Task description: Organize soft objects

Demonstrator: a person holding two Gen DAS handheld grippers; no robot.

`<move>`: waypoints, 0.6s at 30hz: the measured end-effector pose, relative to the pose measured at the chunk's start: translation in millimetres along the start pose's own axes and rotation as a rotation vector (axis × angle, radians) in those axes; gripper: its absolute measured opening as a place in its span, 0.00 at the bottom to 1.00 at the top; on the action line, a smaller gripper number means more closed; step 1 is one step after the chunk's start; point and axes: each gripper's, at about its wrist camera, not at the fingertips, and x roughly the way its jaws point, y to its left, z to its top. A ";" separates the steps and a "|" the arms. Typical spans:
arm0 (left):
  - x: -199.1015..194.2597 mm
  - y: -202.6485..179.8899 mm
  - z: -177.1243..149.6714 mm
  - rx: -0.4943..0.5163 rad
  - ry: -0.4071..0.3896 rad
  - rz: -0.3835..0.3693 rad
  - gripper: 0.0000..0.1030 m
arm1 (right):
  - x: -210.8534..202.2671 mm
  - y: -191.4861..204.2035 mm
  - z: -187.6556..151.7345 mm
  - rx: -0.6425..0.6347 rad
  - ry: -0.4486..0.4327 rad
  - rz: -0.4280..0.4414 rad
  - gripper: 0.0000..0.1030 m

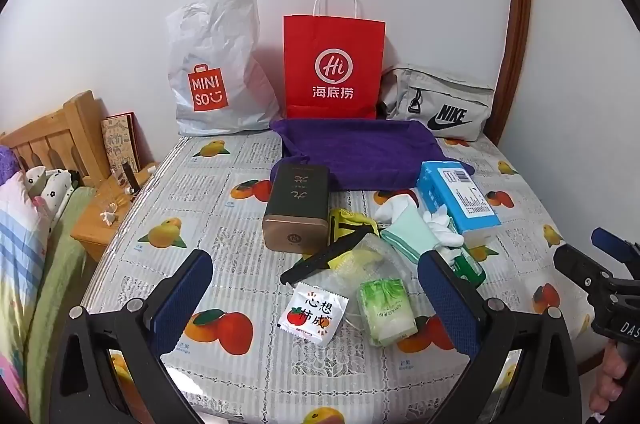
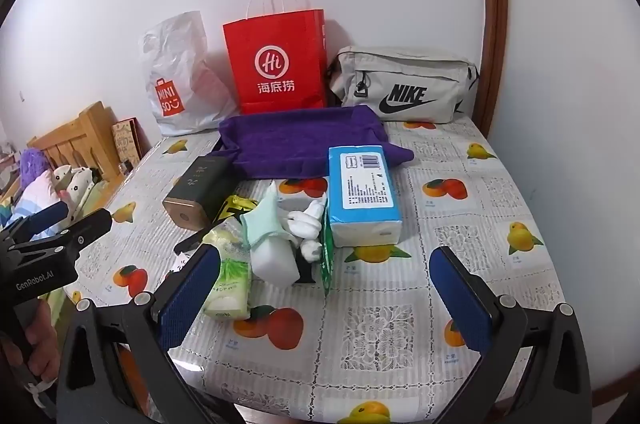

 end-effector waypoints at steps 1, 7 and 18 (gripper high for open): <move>-0.1 0.0 -0.2 0.000 0.002 -0.001 1.00 | 0.3 0.1 0.2 0.002 0.001 -0.003 1.00; -2.5 -2.5 0.2 0.006 0.009 -0.001 1.00 | -0.3 5.4 -0.8 -0.003 0.000 0.009 1.00; -9.8 -0.2 6.2 0.002 -0.007 0.001 1.00 | -2.7 8.4 -0.1 0.005 -0.002 0.014 1.00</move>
